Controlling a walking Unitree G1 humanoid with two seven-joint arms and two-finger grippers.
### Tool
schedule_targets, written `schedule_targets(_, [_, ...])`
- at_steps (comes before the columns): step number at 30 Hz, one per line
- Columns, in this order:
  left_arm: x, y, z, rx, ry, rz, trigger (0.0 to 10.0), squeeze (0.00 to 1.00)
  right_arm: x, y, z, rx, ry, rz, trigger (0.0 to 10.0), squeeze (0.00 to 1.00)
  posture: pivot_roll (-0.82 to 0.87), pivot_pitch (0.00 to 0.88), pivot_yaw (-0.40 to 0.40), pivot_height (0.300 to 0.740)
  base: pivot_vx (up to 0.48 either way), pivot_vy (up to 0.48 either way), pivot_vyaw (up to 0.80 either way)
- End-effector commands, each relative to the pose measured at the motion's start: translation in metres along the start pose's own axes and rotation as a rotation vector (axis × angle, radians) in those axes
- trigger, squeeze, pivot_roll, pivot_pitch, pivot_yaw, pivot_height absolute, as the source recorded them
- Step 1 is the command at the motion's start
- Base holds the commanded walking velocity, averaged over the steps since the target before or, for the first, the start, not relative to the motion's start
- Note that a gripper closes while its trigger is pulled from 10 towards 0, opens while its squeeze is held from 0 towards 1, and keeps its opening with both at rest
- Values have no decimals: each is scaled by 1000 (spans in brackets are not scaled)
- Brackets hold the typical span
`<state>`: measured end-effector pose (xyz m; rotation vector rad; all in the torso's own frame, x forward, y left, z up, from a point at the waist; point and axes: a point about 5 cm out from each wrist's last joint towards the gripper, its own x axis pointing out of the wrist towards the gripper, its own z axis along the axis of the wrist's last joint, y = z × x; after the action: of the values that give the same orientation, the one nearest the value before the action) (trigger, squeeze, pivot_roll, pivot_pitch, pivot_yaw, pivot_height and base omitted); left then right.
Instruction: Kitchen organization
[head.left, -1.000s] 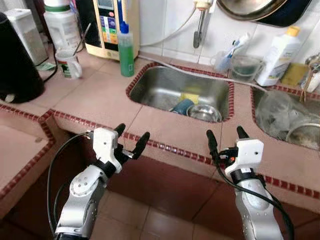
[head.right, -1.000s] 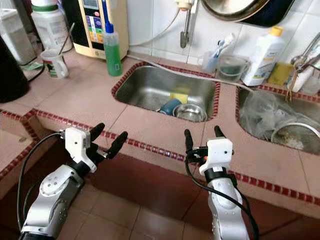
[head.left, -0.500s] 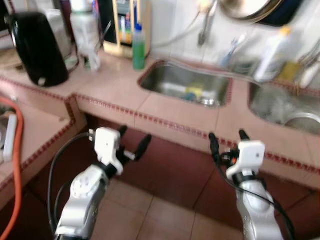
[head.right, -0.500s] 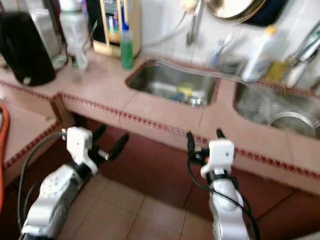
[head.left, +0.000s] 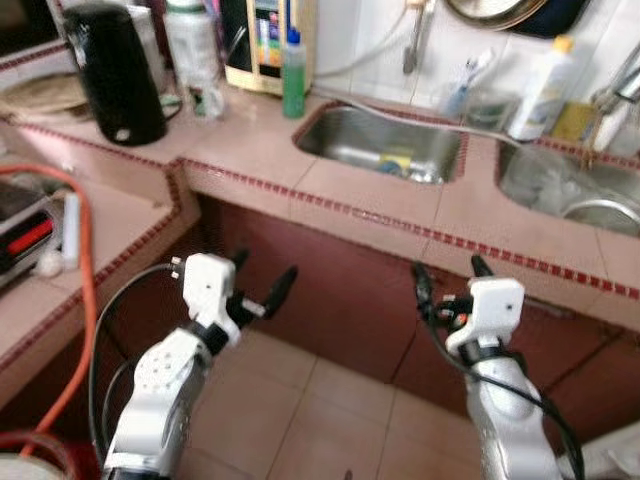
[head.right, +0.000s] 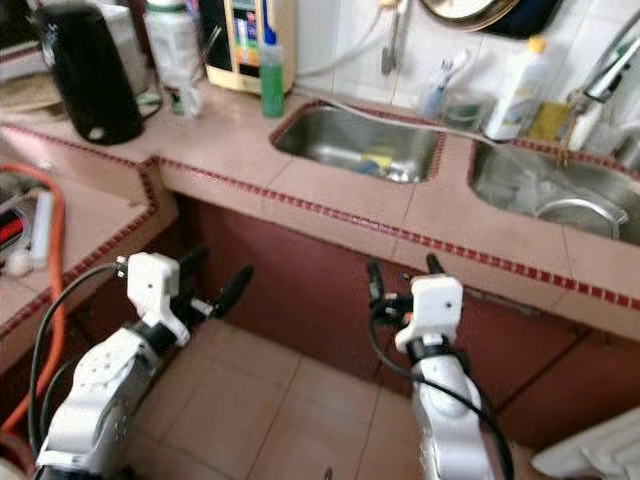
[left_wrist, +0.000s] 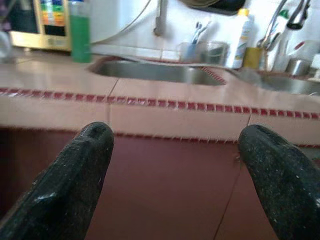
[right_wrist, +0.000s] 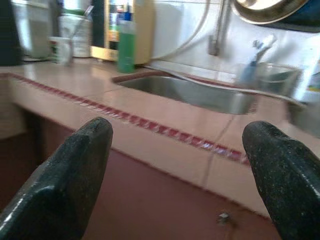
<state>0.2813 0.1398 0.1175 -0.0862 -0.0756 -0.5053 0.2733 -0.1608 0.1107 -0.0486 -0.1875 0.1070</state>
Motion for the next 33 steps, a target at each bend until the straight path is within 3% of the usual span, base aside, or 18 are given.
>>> schedule_targets(1, [2,-5,1,4,-6,-18,10000,0,-1,-7,1,-11,1,-23,10000,0,-89,0,-23,740,0,0,0])
schedule_targets(9, [-1,-7,-9,34,10,-54,10000,0,-3,-5,-11,-9,39,-7,10000,0,-86,0,-22,740,0,0,0])
schedule_targets(13, [-15,-5,-66,112,219,-51,10000,0,-22,-3,-63,-40,240,40,10000,0,-82,0,-24,740,0,0,0])
schedule_targets(18, [-25,-6,-90,60,313,-21,10000,0,-37,-5,-87,-62,351,52,10000,0,-83,0,-21,740,0,0,0])
schedule_targets(26, [-45,-13,-137,107,537,-35,10000,0,-70,-7,-131,-80,604,51,10000,0,-66,0,-22,740,0,0,0])
schedule_targets(33, [-57,-19,-155,138,672,-61,10000,0,-93,-8,-149,-93,753,54,10000,0,-71,0,-20,740,0,0,0])
